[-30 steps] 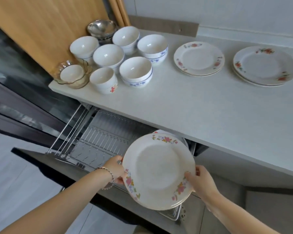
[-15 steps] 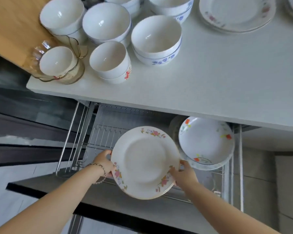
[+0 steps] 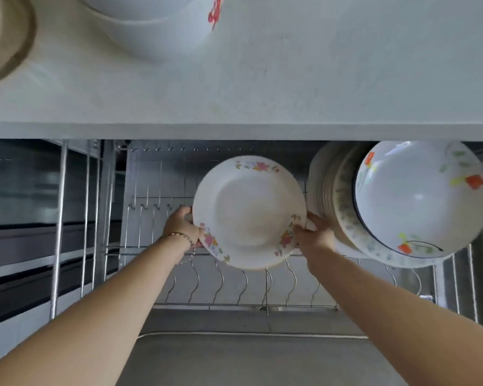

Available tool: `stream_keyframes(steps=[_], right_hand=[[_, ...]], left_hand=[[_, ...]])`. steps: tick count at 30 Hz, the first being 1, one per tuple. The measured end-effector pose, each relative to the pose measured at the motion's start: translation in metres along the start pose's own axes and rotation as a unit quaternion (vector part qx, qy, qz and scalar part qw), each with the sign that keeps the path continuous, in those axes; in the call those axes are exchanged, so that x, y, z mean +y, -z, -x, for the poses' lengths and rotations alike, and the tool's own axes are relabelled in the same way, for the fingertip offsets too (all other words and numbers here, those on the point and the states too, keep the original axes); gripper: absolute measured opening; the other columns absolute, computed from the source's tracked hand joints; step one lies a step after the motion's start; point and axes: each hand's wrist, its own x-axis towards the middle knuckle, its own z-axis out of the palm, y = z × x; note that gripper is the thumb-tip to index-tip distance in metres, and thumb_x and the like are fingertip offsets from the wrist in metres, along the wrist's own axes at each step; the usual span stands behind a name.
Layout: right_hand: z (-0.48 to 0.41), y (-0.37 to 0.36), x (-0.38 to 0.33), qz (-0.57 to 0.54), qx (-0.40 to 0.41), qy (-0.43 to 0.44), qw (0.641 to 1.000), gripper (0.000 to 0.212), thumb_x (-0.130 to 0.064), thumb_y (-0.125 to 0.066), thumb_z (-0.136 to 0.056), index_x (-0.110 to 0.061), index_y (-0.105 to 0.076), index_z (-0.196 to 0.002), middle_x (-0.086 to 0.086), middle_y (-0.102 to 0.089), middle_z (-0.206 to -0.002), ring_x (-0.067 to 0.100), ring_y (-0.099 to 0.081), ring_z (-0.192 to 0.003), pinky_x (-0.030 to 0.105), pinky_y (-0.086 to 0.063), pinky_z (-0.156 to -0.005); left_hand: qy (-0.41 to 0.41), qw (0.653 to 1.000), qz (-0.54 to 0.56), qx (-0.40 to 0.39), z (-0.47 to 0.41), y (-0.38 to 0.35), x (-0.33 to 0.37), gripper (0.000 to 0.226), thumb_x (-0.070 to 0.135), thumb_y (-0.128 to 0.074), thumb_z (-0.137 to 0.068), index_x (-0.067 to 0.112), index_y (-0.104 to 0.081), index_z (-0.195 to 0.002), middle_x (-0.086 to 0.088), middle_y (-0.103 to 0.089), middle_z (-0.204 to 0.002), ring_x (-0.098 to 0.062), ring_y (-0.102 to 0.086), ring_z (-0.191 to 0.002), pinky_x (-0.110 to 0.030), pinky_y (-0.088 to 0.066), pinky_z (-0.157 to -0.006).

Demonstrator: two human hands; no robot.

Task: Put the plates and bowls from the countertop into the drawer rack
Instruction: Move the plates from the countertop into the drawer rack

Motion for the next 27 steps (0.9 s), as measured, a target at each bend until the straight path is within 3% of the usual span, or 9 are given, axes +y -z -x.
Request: stream_keyframes(steps=[2, 5, 9, 13, 17, 20, 22, 24, 27], right_hand=[[-0.008, -0.009, -0.003, -0.037, 0.005, 0.015, 0.999, 0.051, -0.004, -0.058, -0.085, -0.020, -0.052, -0.133, 0.010, -0.066, -0.098, 0.018, -0.054, -0.067, 0.024, -0.044, -0.057], [-0.013, -0.019, -0.005, -0.100, 0.040, -0.004, 0.994, 0.048, 0.001, -0.063, -0.080, -0.010, -0.058, -0.126, 0.005, -0.062, -0.094, 0.018, -0.051, -0.080, 0.020, -0.040, -0.061], [-0.004, -0.029, -0.006, -0.092, 0.063, -0.063, 0.992, 0.012, -0.002, -0.058, -0.082, -0.011, -0.066, -0.079, 0.001, -0.061, -0.070, 0.021, -0.051, -0.074, 0.022, -0.040, -0.058], [0.006, -0.041, -0.002, -0.165, 0.017, -0.155, 0.974, 0.015, -0.001, -0.056, -0.088, -0.010, -0.066, -0.096, 0.006, -0.064, -0.077, 0.030, -0.064, -0.076, 0.040, -0.057, -0.081], [0.002, -0.039, -0.001, -0.118, 0.051, -0.061, 0.990, 0.022, -0.007, -0.052, -0.091, -0.014, -0.071, -0.101, 0.003, -0.065, -0.067, 0.029, -0.067, -0.074, 0.041, -0.056, -0.082], [-0.004, -0.036, -0.003, -0.081, 0.050, -0.021, 0.995, 0.023, -0.013, -0.050, -0.092, -0.019, -0.069, -0.079, 0.011, -0.068, -0.069, 0.039, -0.070, -0.083, 0.051, -0.057, -0.081], [-0.008, -0.035, -0.003, -0.047, 0.053, -0.014, 0.997, 0.026, -0.010, -0.049, -0.089, -0.019, -0.067, -0.072, 0.016, -0.070, -0.073, 0.042, -0.068, -0.086, 0.041, -0.058, -0.074], [-0.011, -0.033, -0.002, -0.023, 0.053, -0.010, 0.998, 0.027, -0.005, -0.047, -0.085, -0.013, -0.072, -0.081, 0.013, -0.069, -0.074, 0.038, -0.069, -0.085, 0.027, -0.047, -0.062], [-0.014, -0.028, 0.001, 0.015, 0.038, -0.018, 0.999, 0.026, -0.006, -0.049, -0.084, -0.008, -0.074, -0.086, 0.013, -0.069, -0.076, 0.033, -0.065, -0.076, 0.023, -0.037, -0.051]], left_hand=[[-0.013, 1.000, -0.001, 0.016, -0.017, 0.001, 0.006, 0.055, -0.011, -0.061, -0.081, 0.006, -0.047, -0.132, -0.017, -0.057, -0.131, -0.036, -0.061, -0.112, -0.047, -0.057, -0.084], [-0.021, 0.999, 0.006, 0.028, -0.033, 0.001, 0.014, 0.054, -0.012, -0.061, -0.080, 0.006, -0.048, -0.129, -0.016, -0.059, -0.129, -0.036, -0.061, -0.112, -0.048, -0.056, -0.086], [-0.021, 0.998, 0.007, 0.053, -0.038, -0.003, 0.016, 0.051, -0.014, -0.063, -0.077, 0.007, -0.053, -0.123, -0.016, -0.063, -0.122, -0.035, -0.063, -0.108, -0.046, -0.055, -0.090], [-0.035, 0.997, 0.029, 0.063, -0.031, -0.007, 0.011, 0.056, -0.011, -0.062, -0.076, 0.010, -0.054, -0.128, -0.017, -0.068, -0.116, -0.032, -0.064, -0.108, -0.043, -0.052, -0.094], [-0.056, 0.996, 0.006, 0.063, -0.020, -0.015, 0.006, 0.052, -0.003, -0.058, -0.083, 0.010, -0.050, -0.133, -0.013, -0.068, -0.118, -0.027, -0.064, -0.109, -0.032, -0.048, -0.092], [-0.066, 0.995, -0.019, 0.074, -0.020, -0.023, 0.003, 0.050, 0.001, -0.059, -0.084, 0.012, -0.050, -0.132, -0.013, -0.066, -0.121, -0.028, -0.062, -0.111, -0.035, -0.049, -0.097], [-0.051, 0.995, -0.014, 0.087, -0.020, -0.025, 0.004, 0.055, 0.000, -0.059, -0.084, 0.014, -0.047, -0.135, -0.012, -0.065, -0.124, -0.028, -0.061, -0.114, -0.036, -0.047, -0.100], [-0.038, 0.994, -0.011, 0.099, -0.017, -0.026, 0.005, 0.057, 0.000, -0.061, -0.083, 0.015, -0.047, -0.135, -0.012, -0.065, -0.122, -0.029, -0.061, -0.115, -0.036, -0.047, -0.101], [-0.019, 0.995, -0.005, 0.100, -0.013, -0.028, 0.002, 0.057, 0.004, -0.068, -0.079, 0.017, -0.051, -0.131, -0.012, -0.067, -0.119, -0.030, -0.063, -0.111, -0.039, -0.050, -0.098]])
